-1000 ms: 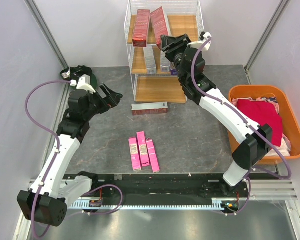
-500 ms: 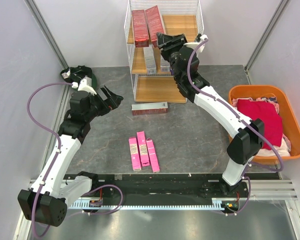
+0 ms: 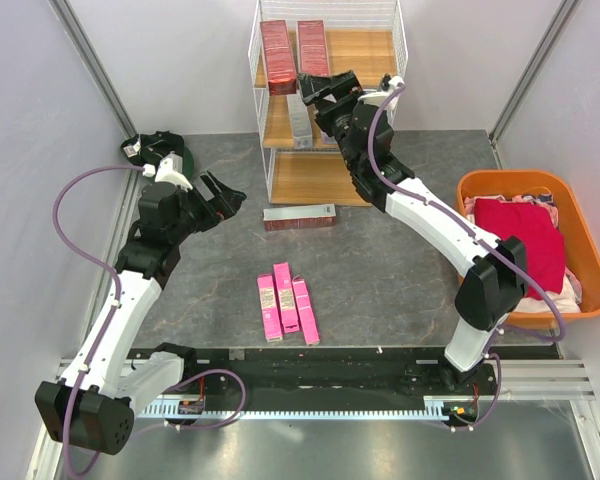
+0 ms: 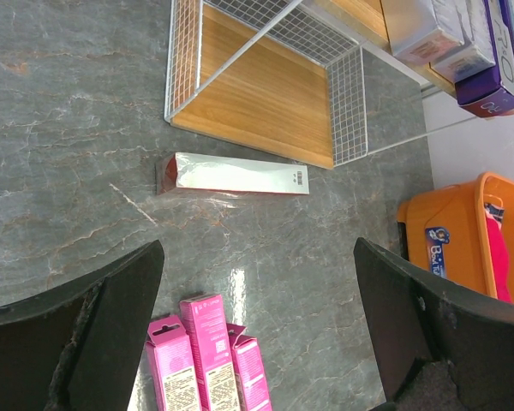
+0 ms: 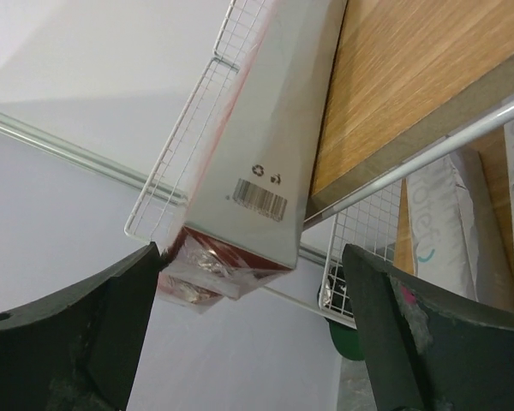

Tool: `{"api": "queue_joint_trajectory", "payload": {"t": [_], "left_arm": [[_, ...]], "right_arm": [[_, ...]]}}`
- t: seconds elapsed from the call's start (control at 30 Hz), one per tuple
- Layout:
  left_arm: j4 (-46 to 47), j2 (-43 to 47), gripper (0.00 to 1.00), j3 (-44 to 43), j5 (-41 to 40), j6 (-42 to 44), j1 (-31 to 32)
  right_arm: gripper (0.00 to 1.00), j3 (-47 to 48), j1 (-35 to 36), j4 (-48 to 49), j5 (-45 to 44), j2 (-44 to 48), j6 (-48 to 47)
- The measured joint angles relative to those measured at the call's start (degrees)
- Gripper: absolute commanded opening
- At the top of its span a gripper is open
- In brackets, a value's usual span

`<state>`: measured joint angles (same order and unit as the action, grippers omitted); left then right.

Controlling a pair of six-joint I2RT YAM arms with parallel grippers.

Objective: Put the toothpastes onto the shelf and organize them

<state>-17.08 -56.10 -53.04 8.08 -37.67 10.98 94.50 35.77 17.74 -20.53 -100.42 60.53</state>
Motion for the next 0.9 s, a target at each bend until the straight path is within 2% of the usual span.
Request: {"api": "queue_joint_trajectory", "payload": {"t": [0.3, 0.6, 0.73, 0.9], "left_arm": [[-0.1, 0.0, 1.0, 0.8, 0.0, 0.0, 0.0], [-0.1, 0.0, 1.0, 0.9, 1.5, 0.4, 0.0], [-0.1, -0.3, 1.0, 0.9, 2.9, 1.8, 0.0], [0.0, -1.2, 1.0, 1.3, 4.0, 3.6, 0.0]], "right_arm": [[0.98, -6.3, -0.2, 0.7, 2.4, 5.0, -2.6], [0.98, -8.7, -0.5, 0.2, 4.3, 11.4, -5.5], [0.98, -13.8, -0.5, -1.2, 4.7, 17.7, -7.0], [0.98, -25.6, -0.5, -3.4, 4.5, 29.0, -9.5]]}}
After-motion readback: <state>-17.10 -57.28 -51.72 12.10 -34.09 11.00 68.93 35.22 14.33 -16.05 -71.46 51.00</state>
